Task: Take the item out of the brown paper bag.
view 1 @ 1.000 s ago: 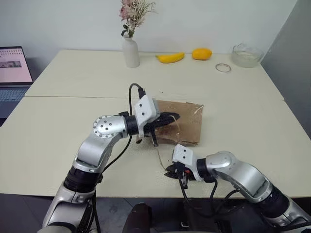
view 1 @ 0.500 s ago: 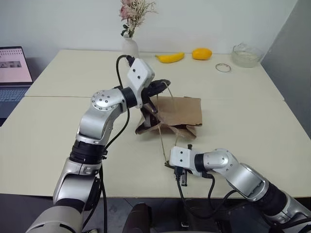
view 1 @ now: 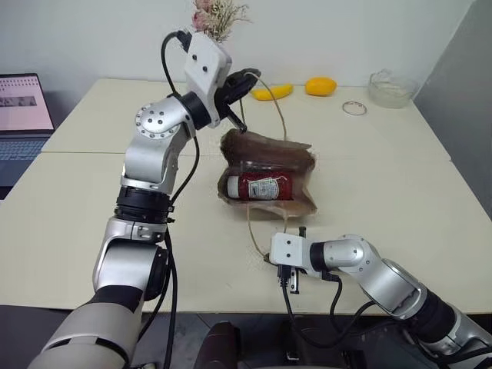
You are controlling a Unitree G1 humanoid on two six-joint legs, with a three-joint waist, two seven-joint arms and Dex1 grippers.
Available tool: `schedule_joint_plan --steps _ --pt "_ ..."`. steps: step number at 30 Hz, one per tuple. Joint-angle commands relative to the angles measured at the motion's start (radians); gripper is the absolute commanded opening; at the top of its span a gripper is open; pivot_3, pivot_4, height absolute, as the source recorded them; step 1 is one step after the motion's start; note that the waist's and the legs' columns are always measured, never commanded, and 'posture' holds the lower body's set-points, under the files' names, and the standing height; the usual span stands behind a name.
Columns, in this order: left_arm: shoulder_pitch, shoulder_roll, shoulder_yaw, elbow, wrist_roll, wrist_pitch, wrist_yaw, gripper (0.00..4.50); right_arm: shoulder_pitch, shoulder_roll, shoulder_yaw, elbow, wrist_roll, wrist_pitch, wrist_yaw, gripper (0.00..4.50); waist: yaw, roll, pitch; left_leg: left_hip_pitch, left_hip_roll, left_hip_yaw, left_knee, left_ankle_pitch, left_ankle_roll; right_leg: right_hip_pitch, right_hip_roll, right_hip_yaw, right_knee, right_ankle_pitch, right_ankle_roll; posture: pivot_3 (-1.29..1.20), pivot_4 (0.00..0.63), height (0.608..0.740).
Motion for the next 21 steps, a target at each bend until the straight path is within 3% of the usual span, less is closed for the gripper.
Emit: schedule_joint_plan --steps 1,3,10,15,21 --pt "0.002 -0.008 0.016 -0.074 -0.034 0.007 -0.031 0.00 0.022 0.006 -0.044 -0.014 0.005 0.046 -0.009 0.22 0.000 0.000 0.000 0.000 0.000 0.000 0.000 0.000 0.000 0.000 0.000 0.000 0.000 0.000 0.000 0.00 0.150 0.740" --pt "0.021 -0.014 0.019 -0.118 -0.066 0.035 -0.055 0.00 0.032 0.017 -0.092 -0.048 0.038 0.077 -0.008 0.58 0.000 0.000 0.000 0.000 0.000 0.000 0.000 0.000 0.000 0.000 0.000 0.000 0.000 0.000 0.000 0.00 0.150 0.740" --pt "0.111 -0.014 0.019 -0.291 -0.156 0.139 -0.096 0.00 0.063 0.013 -0.259 -0.202 0.183 0.204 0.018 3.05 0.000 0.000 0.000 -0.001 0.001 -0.001 0.000 0.000 0.000 -0.001 -0.001 0.001 0.001 0.000 0.000 0.00 0.150 0.740" --pt "0.138 -0.021 0.019 -0.357 -0.193 0.185 -0.098 0.00 0.076 -0.064 -0.437 -0.336 0.345 0.271 0.087 3.05 0.000 0.000 0.000 -0.001 0.000 -0.001 0.000 0.000 0.000 0.000 0.000 0.000 0.000 0.000 0.000 0.00 0.150 0.740" --pt "0.133 -0.027 0.018 -0.355 -0.198 0.187 -0.095 0.00 0.063 -0.204 -0.706 -0.336 0.617 0.366 0.220 3.05 0.001 0.000 0.000 -0.001 0.000 -0.001 0.000 0.000 0.000 0.001 0.000 0.000 0.000 0.000 0.000 0.00 0.150 0.740"
